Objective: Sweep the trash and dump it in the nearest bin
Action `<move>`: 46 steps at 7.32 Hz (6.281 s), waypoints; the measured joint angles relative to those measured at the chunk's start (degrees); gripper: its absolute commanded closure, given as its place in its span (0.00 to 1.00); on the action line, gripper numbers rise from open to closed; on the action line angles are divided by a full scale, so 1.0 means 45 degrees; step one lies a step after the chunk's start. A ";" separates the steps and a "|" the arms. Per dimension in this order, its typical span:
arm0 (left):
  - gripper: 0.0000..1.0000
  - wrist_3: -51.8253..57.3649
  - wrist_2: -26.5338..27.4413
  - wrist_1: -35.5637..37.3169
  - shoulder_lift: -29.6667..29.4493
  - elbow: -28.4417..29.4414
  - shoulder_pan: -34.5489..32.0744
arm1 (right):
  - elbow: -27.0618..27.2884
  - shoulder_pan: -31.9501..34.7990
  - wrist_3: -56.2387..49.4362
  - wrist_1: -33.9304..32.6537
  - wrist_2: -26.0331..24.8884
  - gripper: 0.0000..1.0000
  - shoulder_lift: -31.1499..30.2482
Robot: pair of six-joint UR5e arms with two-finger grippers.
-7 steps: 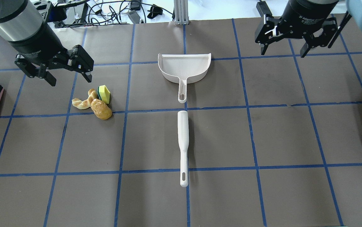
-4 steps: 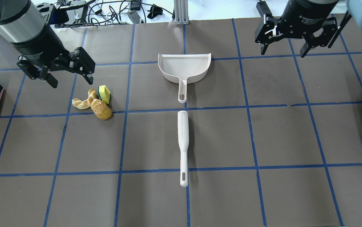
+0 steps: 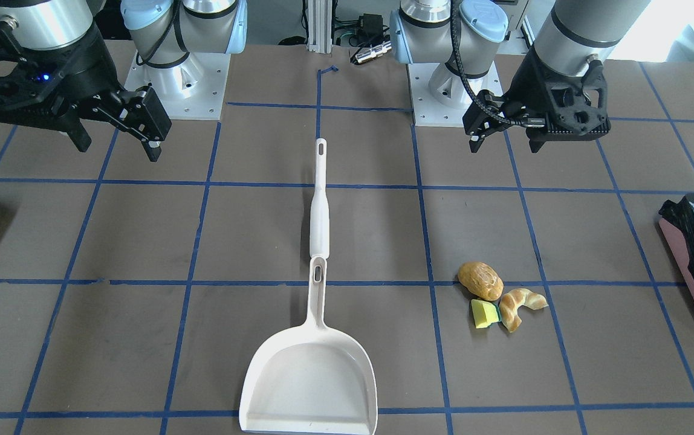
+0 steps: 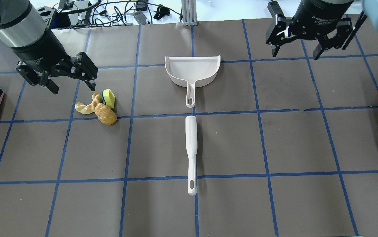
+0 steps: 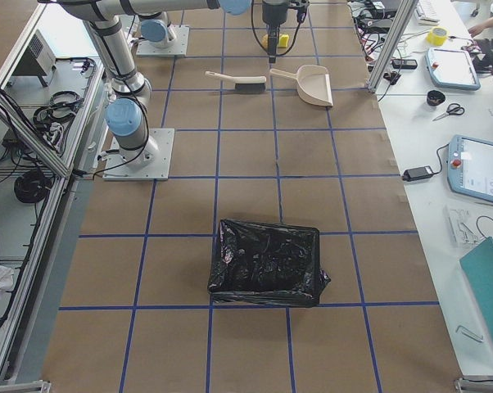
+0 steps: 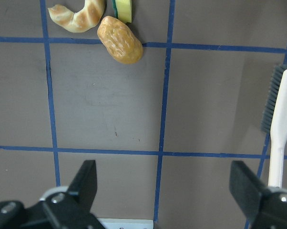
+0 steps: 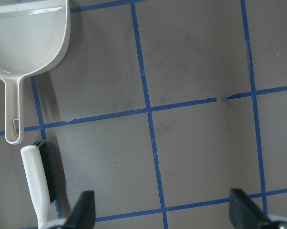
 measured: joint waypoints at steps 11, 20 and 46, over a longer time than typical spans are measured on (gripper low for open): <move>0.00 -0.0315 0.0410 0.1997 -0.1489 0.0161 -0.0037 | 0.1208 0.0951 -0.0014 0.0212 0.0159 0.00 -0.0366; 0.09 -0.2915 0.0255 0.3711 -0.7342 0.4741 -0.3136 | 0.6972 0.6946 0.4706 -0.5637 0.1201 0.01 0.0756; 1.00 0.3340 0.1195 0.3976 -0.5984 0.1988 -0.2983 | 0.7220 0.7947 1.4766 -0.6676 0.0970 1.00 0.1591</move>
